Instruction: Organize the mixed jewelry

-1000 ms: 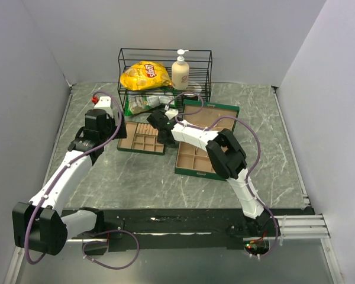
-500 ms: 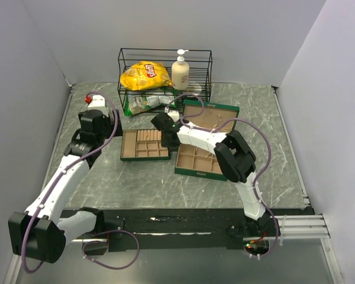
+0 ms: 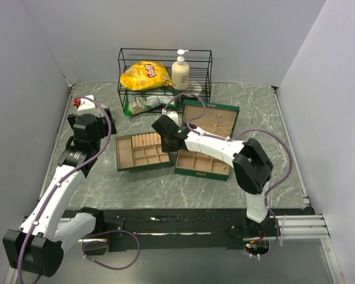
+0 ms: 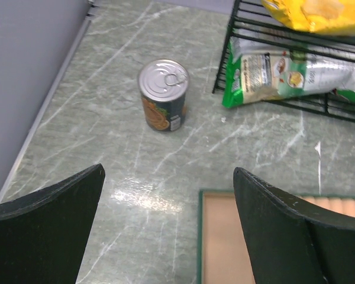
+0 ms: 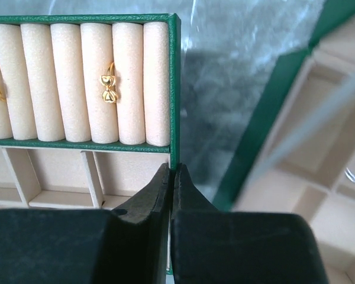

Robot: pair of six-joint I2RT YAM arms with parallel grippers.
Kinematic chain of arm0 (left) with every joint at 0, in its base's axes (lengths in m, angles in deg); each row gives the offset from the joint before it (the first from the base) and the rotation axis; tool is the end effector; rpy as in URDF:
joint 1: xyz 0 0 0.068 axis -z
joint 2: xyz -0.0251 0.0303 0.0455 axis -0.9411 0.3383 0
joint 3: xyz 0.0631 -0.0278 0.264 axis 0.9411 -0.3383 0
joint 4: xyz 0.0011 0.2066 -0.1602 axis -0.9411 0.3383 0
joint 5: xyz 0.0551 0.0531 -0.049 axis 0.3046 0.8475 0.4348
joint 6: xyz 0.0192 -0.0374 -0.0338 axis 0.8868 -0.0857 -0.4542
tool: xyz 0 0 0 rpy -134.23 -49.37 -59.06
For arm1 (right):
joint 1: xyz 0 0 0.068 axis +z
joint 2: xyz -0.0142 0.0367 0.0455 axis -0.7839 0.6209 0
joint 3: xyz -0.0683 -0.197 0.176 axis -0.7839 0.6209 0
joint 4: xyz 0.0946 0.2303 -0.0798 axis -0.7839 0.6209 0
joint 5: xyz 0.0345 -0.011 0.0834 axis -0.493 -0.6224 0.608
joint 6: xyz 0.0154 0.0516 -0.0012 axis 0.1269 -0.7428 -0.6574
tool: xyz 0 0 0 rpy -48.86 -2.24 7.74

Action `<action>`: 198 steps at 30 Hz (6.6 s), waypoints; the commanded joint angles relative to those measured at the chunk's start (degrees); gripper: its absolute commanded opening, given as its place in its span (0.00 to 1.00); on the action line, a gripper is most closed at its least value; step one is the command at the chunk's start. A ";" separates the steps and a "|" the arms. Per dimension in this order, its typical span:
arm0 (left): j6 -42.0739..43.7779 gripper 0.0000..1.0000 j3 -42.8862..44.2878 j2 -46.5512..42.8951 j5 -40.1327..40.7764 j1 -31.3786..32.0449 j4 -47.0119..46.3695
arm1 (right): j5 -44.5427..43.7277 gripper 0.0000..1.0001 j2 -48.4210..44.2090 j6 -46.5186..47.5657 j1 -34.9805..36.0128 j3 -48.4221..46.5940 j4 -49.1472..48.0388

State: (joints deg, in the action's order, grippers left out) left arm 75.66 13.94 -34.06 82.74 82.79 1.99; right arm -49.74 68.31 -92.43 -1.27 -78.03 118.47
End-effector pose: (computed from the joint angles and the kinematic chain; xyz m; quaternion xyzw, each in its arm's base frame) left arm 0.2167 -0.0340 0.3337 -0.1129 0.7944 0.0360 0.5957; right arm 0.2755 0.3176 0.2333 -0.0819 0.9452 0.1013 0.2994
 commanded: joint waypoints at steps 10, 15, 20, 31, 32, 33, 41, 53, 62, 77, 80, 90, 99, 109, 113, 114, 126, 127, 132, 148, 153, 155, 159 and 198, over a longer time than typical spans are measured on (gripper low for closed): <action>-1.83 0.96 -1.09 -3.65 2.73 -0.25 -4.23 | -2.37 0.00 -23.17 -1.87 3.71 18.89 0.21; -2.01 0.96 -1.00 -3.21 1.23 -0.25 -4.05 | -6.24 0.00 -31.08 -4.15 3.09 26.36 1.35; -1.92 0.96 -0.91 -3.04 0.79 -0.25 -3.88 | -6.42 0.00 -37.93 -5.03 0.11 31.38 1.09; -1.66 0.96 -0.82 -2.42 0.09 -0.25 -4.05 | -5.10 0.00 -51.73 0.24 -12.37 42.98 1.35; -1.74 0.96 -0.82 -2.16 0.00 -0.25 -3.96 | -4.84 0.00 -53.57 0.76 -13.42 43.68 1.27; -1.66 0.96 -0.82 -2.07 -0.17 -0.25 -3.88 | -4.58 0.00 -54.20 1.72 -16.22 44.65 1.27; -1.48 0.96 -0.65 -1.46 -1.49 -0.25 -3.88 | -2.12 0.00 -55.62 6.39 -24.68 45.27 0.30; -1.22 0.96 -0.47 -0.49 -2.02 -0.25 -3.70 | 3.15 0.00 -45.52 11.66 -30.75 42.90 -6.20; -0.87 0.96 0.05 1.09 -2.63 -0.25 -3.09 | 5.18 0.00 -39.97 12.10 -31.19 39.57 -7.26; -0.69 0.96 0.49 2.23 -3.60 -0.25 -2.82 | 3.69 0.00 -38.21 10.70 -31.54 39.03 -4.71; -0.69 0.96 0.58 2.32 -3.60 -0.25 -2.73 | 3.86 0.00 -39.44 10.79 -31.89 40.00 -4.71; -0.69 0.96 0.58 2.41 -3.69 -0.25 -2.64 | 4.82 0.00 -39.36 11.23 -32.33 40.35 -4.80; -0.69 0.96 0.67 2.85 -3.69 -0.25 -2.64 | 7.90 0.00 -37.33 12.36 -32.50 40.35 -6.03; -0.60 0.96 0.85 3.38 -3.87 -0.25 -2.29 | 6.59 0.00 -34.96 13.34 -32.33 38.68 -3.40; -0.51 0.96 0.85 3.55 -3.87 -0.25 -2.38 | 6.23 0.00 -34.96 12.90 -32.42 38.07 -2.43; -0.51 0.96 0.93 3.55 -3.95 -0.17 -2.29 | 6.67 0.00 -35.39 12.81 -32.42 38.07 -2.43; -0.51 0.96 1.02 3.91 -4.39 -0.25 -2.29 | 6.85 0.00 -36.89 11.75 -32.42 37.63 0.74; -0.60 0.96 1.02 3.91 -4.48 -0.25 -2.29 | 7.02 0.00 -37.15 11.58 -32.42 38.06 0.65; -0.51 0.96 1.02 3.99 -4.57 -0.17 -2.29 | 7.02 0.00 -37.42 10.96 -32.42 38.24 1.70; -0.43 0.96 1.20 4.43 -4.83 -0.25 -2.21 | 7.90 0.00 -35.31 10.43 -32.51 39.03 0.39; -0.51 0.96 1.11 4.43 -4.48 -0.17 -2.12 | 7.46 0.04 -34.34 9.91 -32.59 39.64 -0.31; -0.43 0.96 1.11 4.43 -4.65 -0.17 -2.21 | 7.38 0.17 -34.87 9.73 -32.51 39.91 -0.49; -0.43 0.96 1.28 4.61 -4.83 -0.25 -2.12 | 6.41 0.24 -36.27 9.47 -32.51 40.35 -1.11; -0.69 0.96 0.76 3.82 -7.64 -0.25 -2.56 | 15.37 0.70 -14.48 7.89 -44.63 -11.51 3.12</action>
State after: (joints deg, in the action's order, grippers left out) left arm 74.83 12.84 -29.34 76.29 82.76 0.83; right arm -39.84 52.13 -83.47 -45.57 -88.72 118.84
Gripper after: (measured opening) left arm 0.964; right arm 0.706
